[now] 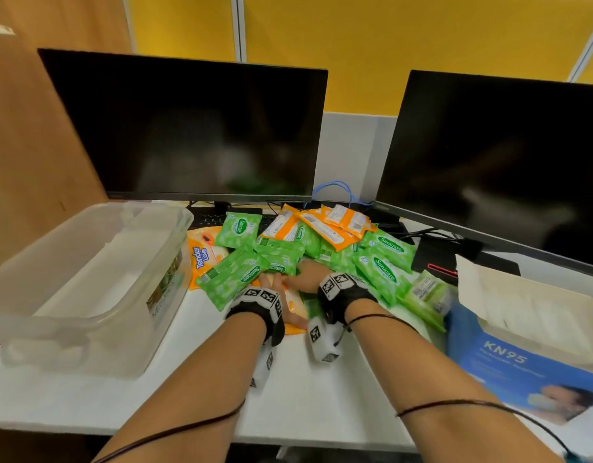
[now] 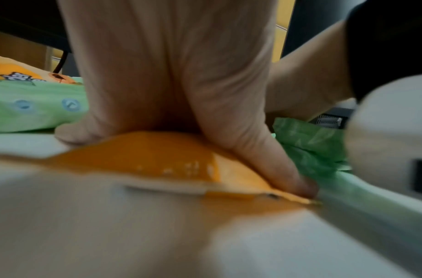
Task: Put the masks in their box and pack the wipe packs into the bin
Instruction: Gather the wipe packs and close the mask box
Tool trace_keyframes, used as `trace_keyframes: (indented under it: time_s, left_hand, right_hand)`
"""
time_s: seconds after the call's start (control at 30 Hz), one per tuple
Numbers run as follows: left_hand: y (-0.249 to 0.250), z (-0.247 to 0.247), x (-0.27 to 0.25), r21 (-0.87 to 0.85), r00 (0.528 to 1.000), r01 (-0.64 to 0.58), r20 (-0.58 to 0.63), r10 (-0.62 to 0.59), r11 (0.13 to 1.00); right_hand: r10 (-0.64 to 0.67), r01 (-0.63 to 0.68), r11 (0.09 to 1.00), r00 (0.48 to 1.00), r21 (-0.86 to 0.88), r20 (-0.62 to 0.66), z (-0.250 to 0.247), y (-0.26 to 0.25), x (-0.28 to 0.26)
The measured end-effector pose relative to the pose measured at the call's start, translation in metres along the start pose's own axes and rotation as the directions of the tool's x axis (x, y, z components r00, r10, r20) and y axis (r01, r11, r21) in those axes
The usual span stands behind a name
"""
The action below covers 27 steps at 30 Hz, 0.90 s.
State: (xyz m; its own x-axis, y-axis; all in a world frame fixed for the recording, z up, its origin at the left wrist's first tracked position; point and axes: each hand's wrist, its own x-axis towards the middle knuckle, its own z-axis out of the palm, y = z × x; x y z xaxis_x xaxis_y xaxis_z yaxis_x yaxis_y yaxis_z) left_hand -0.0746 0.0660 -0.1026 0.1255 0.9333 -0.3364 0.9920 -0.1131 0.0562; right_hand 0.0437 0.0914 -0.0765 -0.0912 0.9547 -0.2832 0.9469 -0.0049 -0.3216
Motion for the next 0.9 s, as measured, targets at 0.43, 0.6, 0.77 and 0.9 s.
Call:
trace_keyframes:
  time_s: [0.43, 0.6, 0.77, 0.9]
  left_hand:
    - [-0.004, 0.001, 0.038, -0.017, 0.998, 0.004, 0.065, -0.003, 1.0]
    - [-0.005, 0.001, 0.036, -0.032, 0.999, -0.013, 0.043, 0.015, 0.999]
    - [-0.004, -0.002, 0.028, -0.07, 0.997, -0.022, 0.068, 0.027, 0.997]
    - [-0.002, -0.006, 0.026, -0.073, 0.997, -0.016, 0.077, 0.022, 0.997]
  right_hand:
    - [0.362, 0.387, 0.254, 0.812, 0.886, -0.459, 0.001, 0.038, 0.031]
    - [0.61, 0.382, 0.139, 0.694, 0.914, -0.383, 0.008, 0.046, 0.026]
    - [0.555, 0.216, 0.567, 0.613, 0.795, -0.562, 0.006, 0.046, -0.001]
    - [0.458, -0.106, 0.884, 0.388, 0.456, -0.8, -0.015, 0.071, -0.021]
